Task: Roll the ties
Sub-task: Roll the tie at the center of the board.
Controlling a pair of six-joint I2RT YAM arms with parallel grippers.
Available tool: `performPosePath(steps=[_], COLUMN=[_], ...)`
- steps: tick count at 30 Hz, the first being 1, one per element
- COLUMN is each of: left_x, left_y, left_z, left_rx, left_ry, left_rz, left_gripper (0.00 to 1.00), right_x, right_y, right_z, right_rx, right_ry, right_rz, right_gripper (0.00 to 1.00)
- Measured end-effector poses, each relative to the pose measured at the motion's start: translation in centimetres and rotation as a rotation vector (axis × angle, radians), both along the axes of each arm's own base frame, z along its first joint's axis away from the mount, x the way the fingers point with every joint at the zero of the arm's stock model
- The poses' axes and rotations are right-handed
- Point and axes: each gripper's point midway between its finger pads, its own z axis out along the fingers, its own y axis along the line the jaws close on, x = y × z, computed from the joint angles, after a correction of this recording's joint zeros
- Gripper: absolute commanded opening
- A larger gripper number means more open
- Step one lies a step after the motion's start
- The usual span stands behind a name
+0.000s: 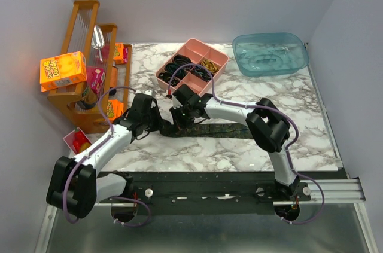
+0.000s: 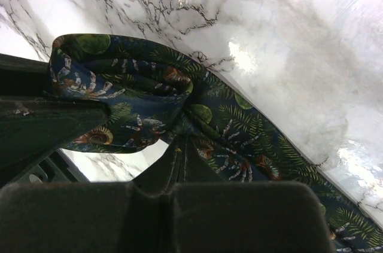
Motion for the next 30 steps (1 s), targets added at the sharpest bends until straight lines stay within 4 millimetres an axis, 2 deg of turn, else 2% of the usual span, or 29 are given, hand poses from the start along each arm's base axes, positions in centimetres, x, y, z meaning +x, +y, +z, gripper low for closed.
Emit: performPosePath(steps=[17,30], left_x=[-0.5,-0.7], left_y=[-0.7,-1.0], left_z=[-0.8,-0.4], left_rx=[0.223,0.323], left_ry=[0.051,0.038], left_rz=[-0.045,-0.056], left_gripper=[0.05,0.02], right_x=[-0.4,-0.9], right_y=[0.5,1.7], right_z=[-0.6,-1.2], right_rx=[0.012,0.061], right_ry=[0.038,0.103], right_rz=[0.01,-0.004], right_gripper=[0.01,0.01])
